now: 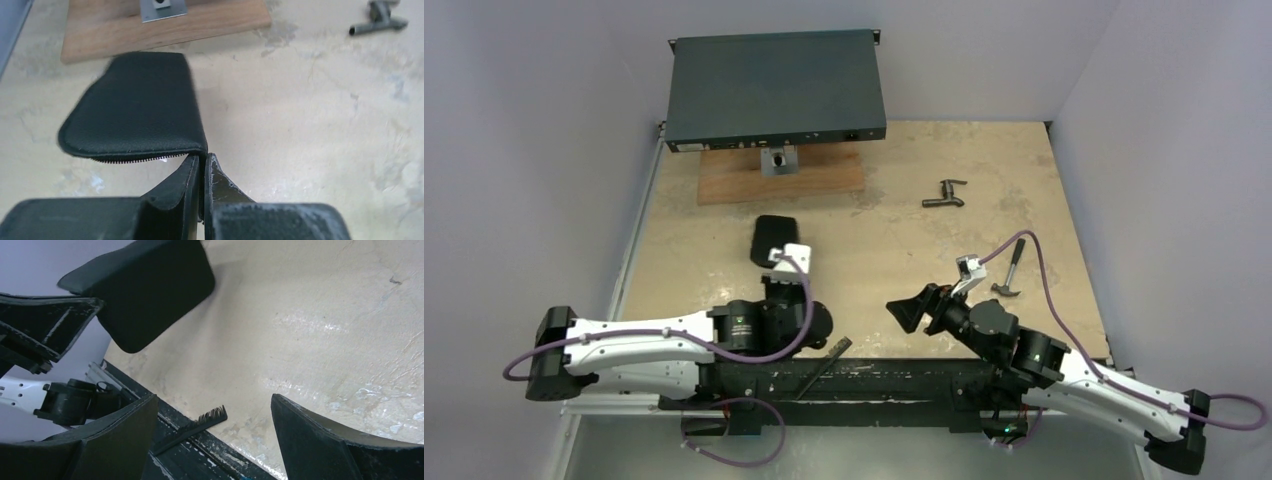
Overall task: Sort the hair-cutting tools
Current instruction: Adjust the hairdressing tool bag at the center of the board.
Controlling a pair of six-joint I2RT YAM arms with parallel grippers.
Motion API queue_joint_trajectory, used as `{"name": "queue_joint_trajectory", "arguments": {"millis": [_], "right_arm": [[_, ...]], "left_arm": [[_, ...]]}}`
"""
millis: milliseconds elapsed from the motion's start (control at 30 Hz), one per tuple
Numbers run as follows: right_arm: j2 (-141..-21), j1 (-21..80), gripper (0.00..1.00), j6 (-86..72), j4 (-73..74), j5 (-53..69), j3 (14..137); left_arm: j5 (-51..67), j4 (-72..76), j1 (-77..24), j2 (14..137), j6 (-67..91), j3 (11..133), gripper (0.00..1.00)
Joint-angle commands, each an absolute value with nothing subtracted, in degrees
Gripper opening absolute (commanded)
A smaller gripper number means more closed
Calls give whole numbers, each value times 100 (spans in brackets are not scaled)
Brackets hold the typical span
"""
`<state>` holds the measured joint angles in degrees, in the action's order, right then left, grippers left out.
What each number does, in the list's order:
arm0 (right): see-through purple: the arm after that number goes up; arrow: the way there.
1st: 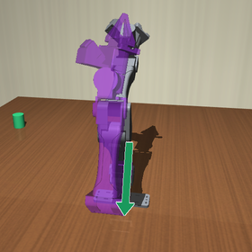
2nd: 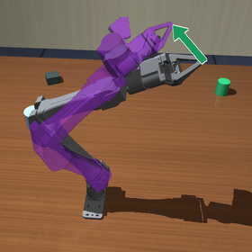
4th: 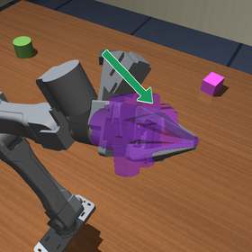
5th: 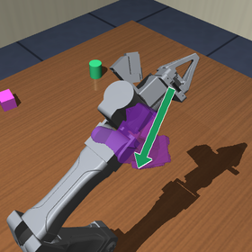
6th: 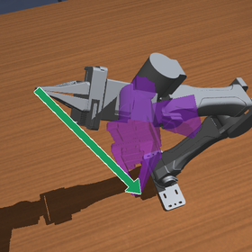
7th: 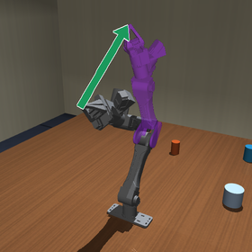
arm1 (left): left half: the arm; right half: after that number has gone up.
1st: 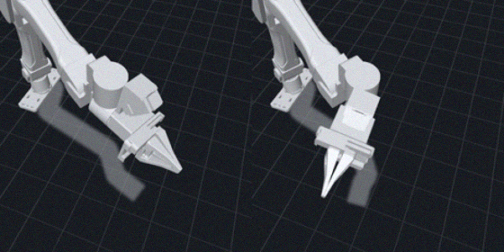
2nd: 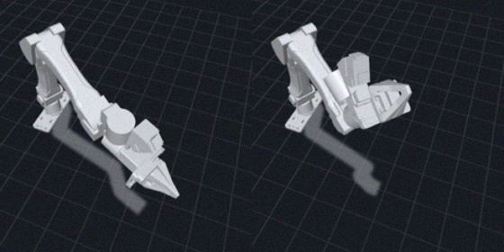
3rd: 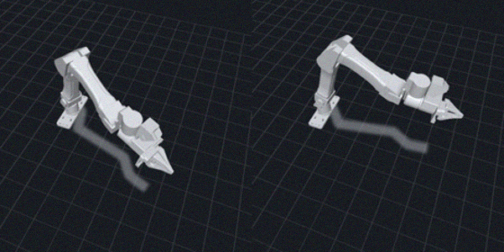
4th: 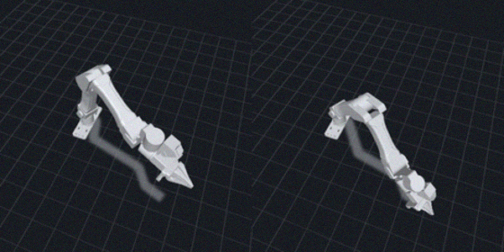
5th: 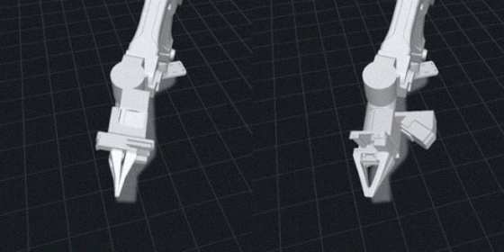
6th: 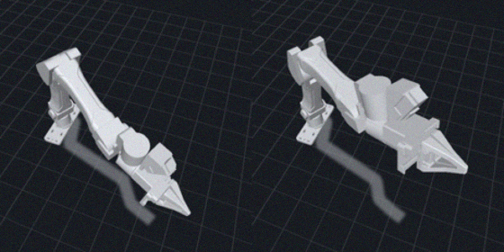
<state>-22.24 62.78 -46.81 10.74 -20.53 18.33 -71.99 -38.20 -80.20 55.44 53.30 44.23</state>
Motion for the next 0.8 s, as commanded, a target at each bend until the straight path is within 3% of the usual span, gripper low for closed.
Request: {"name": "queue_joint_trajectory", "arguments": {"millis": [0, 300, 633, 767], "right_arm": [[-2063, 6293, 84, -4512, 1309, -2322, 2136], [-1252, 6292, 83, -4926, 1953, -2492, 2040], [330, 6293, 84, -6450, 3693, -3541, 2520], [190, 6293, 86, -6625, 3896, -3762, 2667]], "left_arm": [[-6367, -2386, -7863, 6302, 2088, 5209, 0], [-5401, -2115, -7866, 8165, 417, 6191, 0], [-5064, -1628, -8159, 9824, -915, 6657, 0], [-4945, -1242, -8343, 10108, -1474, 6565, 0]]}}
